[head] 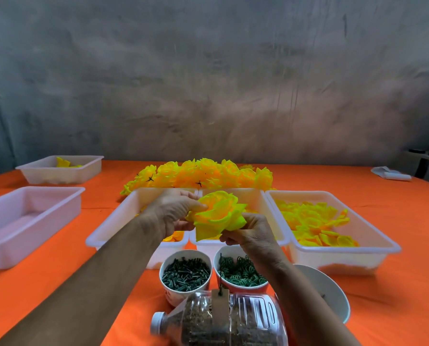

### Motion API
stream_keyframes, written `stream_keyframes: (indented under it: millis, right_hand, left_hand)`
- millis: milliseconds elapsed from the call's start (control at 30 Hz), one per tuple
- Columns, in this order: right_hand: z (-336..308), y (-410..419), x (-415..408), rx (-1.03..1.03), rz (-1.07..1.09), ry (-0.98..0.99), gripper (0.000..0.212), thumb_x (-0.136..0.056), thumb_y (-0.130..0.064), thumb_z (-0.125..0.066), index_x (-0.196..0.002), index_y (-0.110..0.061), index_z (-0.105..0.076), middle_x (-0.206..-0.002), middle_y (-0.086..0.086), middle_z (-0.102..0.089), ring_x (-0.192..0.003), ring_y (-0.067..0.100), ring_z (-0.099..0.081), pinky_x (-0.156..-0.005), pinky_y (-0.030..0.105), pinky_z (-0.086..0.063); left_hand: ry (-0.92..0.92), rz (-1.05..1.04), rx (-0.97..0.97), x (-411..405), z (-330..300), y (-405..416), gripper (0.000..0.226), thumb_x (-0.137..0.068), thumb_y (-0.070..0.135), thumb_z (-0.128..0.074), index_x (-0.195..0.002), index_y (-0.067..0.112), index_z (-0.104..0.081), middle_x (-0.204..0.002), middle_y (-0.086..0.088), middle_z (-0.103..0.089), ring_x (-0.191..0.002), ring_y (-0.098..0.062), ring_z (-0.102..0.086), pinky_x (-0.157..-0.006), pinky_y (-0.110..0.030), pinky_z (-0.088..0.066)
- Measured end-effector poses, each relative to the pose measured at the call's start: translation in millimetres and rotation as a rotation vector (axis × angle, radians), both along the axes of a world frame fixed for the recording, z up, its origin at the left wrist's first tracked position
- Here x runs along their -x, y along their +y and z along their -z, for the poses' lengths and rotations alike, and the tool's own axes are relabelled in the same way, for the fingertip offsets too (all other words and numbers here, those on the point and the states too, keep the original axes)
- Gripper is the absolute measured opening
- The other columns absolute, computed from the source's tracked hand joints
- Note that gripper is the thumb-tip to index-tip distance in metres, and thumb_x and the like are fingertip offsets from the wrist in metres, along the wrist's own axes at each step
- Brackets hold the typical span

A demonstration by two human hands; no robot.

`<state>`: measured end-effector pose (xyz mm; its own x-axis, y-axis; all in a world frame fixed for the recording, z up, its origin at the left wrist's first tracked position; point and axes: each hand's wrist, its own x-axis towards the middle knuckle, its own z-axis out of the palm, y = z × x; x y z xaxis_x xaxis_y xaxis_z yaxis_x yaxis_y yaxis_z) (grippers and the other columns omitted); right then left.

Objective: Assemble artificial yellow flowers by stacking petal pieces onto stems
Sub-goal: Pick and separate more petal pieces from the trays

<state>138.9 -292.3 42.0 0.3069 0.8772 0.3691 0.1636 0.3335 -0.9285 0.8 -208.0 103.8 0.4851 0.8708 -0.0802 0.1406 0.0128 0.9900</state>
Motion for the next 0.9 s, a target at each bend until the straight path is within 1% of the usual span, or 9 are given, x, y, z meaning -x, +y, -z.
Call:
stream_keyframes:
  millis: [200,267,333,433,533,667,767,833,900]
  right_hand:
    - [0.5,6.8,3.1,0.004,0.03,-0.031,0.02,-0.078,0.01,-0.067,-0.066,-0.006,-0.069,-0.05,-0.003,-0.063,-0.046,0.007,-0.056,-0.052,0.022,-0.046]
    - [1.4,8.7,2.9,-0.006,0.044,0.015,0.017,-0.078,0.011,-0.066,-0.069,-0.003,-0.068,-0.049,-0.004,-0.062,-0.046,0.007,-0.056,-0.052,0.021,-0.046]
    - [2.9,9.3,2.1,-0.029,0.06,0.051,0.018,-0.076,0.012,-0.067,-0.068,-0.004,-0.068,-0.048,-0.003,-0.062,-0.046,0.007,-0.056,-0.052,0.022,-0.046]
    - [6.0,9.3,1.5,-0.068,0.075,0.093,0.021,-0.074,0.011,-0.069,-0.066,-0.008,-0.07,-0.052,-0.002,-0.064,-0.048,0.009,-0.055,-0.052,0.021,-0.046]
    - [8.3,9.5,2.4,-0.11,0.046,0.116,0.021,-0.074,0.01,-0.07,-0.07,-0.011,-0.072,-0.059,0.0,-0.069,-0.054,0.01,-0.057,-0.054,0.021,-0.047]
    - [11.2,12.7,2.7,-0.129,0.035,0.062,0.023,-0.071,0.015,-0.07,-0.077,-0.007,-0.074,-0.07,0.006,-0.072,-0.065,0.015,-0.059,-0.059,0.028,-0.052]
    - [11.2,15.6,4.4,-0.123,0.062,0.013,0.021,-0.072,0.017,-0.067,-0.076,-0.003,-0.074,-0.073,0.015,-0.072,-0.067,0.02,-0.061,-0.062,0.038,-0.054]
    - [9.5,16.2,5.6,-0.134,0.068,0.014,0.025,-0.074,0.016,-0.067,-0.072,-0.009,-0.073,-0.066,0.006,-0.072,-0.06,0.016,-0.061,-0.059,0.032,-0.054]
    - [8.0,16.9,5.3,-0.149,0.079,0.024,0.029,-0.074,0.017,-0.066,-0.066,-0.012,-0.07,-0.056,-0.005,-0.068,-0.05,0.005,-0.056,-0.052,0.02,-0.047]
  left_hand:
    - [0.028,-0.122,-0.194,-4.8,3.6,2.6,0.012,-0.083,0.001,-0.067,-0.09,0.01,-0.062,-0.083,-0.006,-0.061,-0.059,-0.015,-0.05,-0.041,-0.018,-0.045]
    - [-0.046,-0.126,-0.136,-5.7,4.5,1.5,0.007,-0.086,0.009,-0.066,-0.092,0.009,-0.061,-0.088,-0.009,-0.062,-0.066,-0.016,-0.055,-0.048,-0.023,-0.049]
    - [-0.096,-0.106,-0.039,-4.3,4.4,-0.3,0.016,-0.088,0.025,-0.065,-0.093,0.01,-0.06,-0.087,-0.009,-0.063,-0.068,-0.018,-0.058,-0.051,-0.025,-0.051]
    - [-0.001,-0.064,0.059,0.9,4.2,0.4,0.029,-0.083,0.042,-0.067,-0.092,0.015,-0.06,-0.086,-0.007,-0.058,-0.066,-0.02,-0.058,-0.05,-0.025,-0.05]
    - [0.057,0.005,0.095,3.4,6.6,2.1,0.021,-0.081,0.029,-0.072,-0.086,0.013,-0.059,-0.085,-0.008,-0.059,-0.067,-0.019,-0.057,-0.051,-0.028,-0.05]
    - [-0.032,-0.015,0.063,2.0,9.3,5.0,0.015,-0.081,0.0,-0.068,-0.083,0.011,-0.058,-0.075,-0.007,-0.062,-0.063,-0.018,-0.056,-0.049,-0.029,-0.049]
    - [-0.124,-0.086,-0.004,-0.4,11.9,6.5,0.02,-0.079,-0.007,-0.067,-0.088,0.01,-0.06,-0.077,-0.009,-0.064,-0.065,-0.02,-0.06,-0.065,-0.036,-0.051]
    - [-0.175,-0.11,-0.025,-1.5,13.4,6.6,0.017,-0.08,-0.004,-0.067,-0.087,0.01,-0.06,-0.079,-0.009,-0.064,-0.069,-0.02,-0.06,-0.07,-0.037,-0.051]
    - [-0.233,-0.105,0.009,-0.9,14.3,6.5,0.009,-0.084,0.005,-0.066,-0.085,0.01,-0.059,-0.079,-0.008,-0.063,-0.068,-0.02,-0.059,-0.065,-0.034,-0.05]
